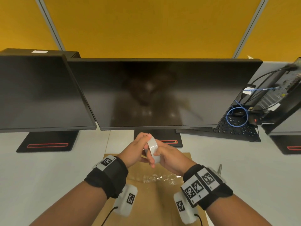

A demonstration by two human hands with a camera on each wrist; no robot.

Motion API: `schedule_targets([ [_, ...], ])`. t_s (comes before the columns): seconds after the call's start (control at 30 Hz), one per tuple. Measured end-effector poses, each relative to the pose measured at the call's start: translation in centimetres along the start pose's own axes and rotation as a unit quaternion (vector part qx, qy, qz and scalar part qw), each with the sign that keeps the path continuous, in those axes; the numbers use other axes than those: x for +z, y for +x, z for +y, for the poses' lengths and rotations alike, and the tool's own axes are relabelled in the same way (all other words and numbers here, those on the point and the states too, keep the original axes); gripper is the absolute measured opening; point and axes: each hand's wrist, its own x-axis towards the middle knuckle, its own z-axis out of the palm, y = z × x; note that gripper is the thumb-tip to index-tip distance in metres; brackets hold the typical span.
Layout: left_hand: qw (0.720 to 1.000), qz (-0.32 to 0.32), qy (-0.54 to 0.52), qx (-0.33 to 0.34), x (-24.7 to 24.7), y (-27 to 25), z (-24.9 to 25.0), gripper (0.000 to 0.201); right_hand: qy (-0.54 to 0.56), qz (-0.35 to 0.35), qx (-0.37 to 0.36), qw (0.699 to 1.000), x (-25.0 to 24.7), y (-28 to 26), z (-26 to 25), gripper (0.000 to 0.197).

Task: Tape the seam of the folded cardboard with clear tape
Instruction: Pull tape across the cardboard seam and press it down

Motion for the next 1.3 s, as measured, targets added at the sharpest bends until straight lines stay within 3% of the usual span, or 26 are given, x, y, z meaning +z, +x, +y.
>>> schedule_targets([
  [0.27, 0.999, -0.009, -0.050, -0.018, -0.3, 0.3, -0.5, 0.049, -0.072, 0.045, 0.005, 0.996, 0.2, -0.5, -0.3, 0.028],
  [0.4, 0.997, -0.006, 0.047, 0.060, 0.3, -0.1, -0.5, 0.038, -0.051, 0.028, 0.016, 0.998, 0.7, -0.5, -1.0, 0.046],
  [0.57, 0.982, 0.006, 0.110, 0.151, 0.3, -0.8, -1.3, 0.040, 0.001, 0.069, 0.021, 0.997, 1.0, -0.3, -1.1, 0.034],
  [0.7, 0.962, 0.013, 0.196, 0.190, -0.2, -0.5, -2.3, 0.040, -0.008, 0.096, 0.029, 0.995, 0.7, -0.1, -0.6, 0.038],
  [0.87, 0.953, 0.038, 0.228, 0.197, -0.5, -1.0, -2.3, 0.036, 0.071, 0.043, 0.007, 0.996, 0.6, -0.4, -1.1, 0.022],
  [1.07, 0.947, 0.142, 0.224, 0.184, -0.8, -0.6, -2.2, 0.027, 0.073, 0.007, -0.014, 0.997, 1.2, -0.9, -1.0, 0.013],
  [1.2, 0.960, 0.203, 0.146, 0.127, -0.8, -0.1, -2.5, 0.022, -0.021, 0.036, -0.036, 0.998, 1.4, -1.0, -1.0, 0.021],
  [1.3, 0.972, 0.188, 0.105, 0.091, -0.7, 0.0, -2.3, 0.024, -0.088, 0.053, -0.032, 0.994, 1.3, -1.0, -1.3, 0.025],
])
